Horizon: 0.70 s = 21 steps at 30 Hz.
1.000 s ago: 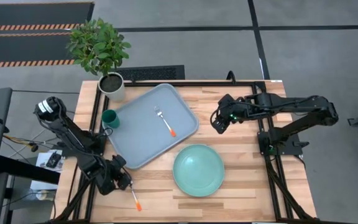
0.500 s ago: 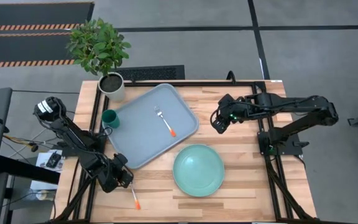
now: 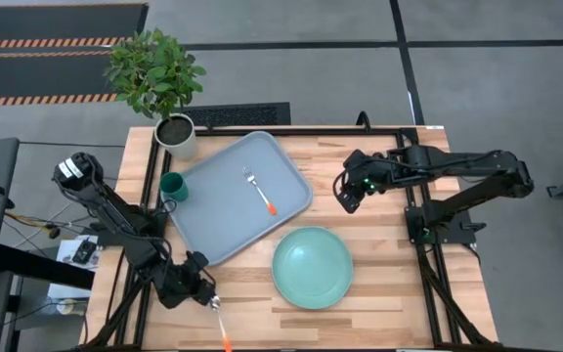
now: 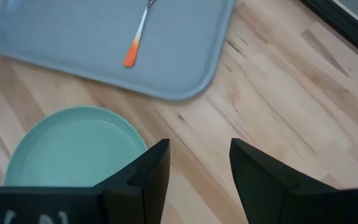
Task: Pick and place plate/cup/fork/spoon on tray
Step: Put the orange spoon on the gray serving tray
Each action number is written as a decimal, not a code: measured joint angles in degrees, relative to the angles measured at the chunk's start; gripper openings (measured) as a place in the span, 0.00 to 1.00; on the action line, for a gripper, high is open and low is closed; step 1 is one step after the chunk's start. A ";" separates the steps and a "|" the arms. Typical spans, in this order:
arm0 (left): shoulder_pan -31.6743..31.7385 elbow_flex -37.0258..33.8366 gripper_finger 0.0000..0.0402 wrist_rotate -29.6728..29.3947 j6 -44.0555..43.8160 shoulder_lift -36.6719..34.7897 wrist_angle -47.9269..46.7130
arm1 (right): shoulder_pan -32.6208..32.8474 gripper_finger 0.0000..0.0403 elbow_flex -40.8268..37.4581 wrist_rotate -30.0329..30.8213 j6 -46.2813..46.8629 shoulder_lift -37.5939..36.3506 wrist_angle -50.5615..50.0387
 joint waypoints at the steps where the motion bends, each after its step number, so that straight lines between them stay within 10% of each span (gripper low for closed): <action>1: 0.51 0.68 0.00 -0.31 0.04 0.00 0.13 | 0.03 0.48 0.01 -0.14 -0.36 -0.22 0.04; 9: 11.92 7.07 0.00 0.91 8.80 -0.11 -0.49 | 0.35 0.46 -0.01 -4.47 -2.26 -3.55 0.35; 21: 43.65 13.64 0.00 17.78 39.27 -0.08 -5.42 | 1.04 0.43 0.01 -4.08 -2.41 -12.79 0.56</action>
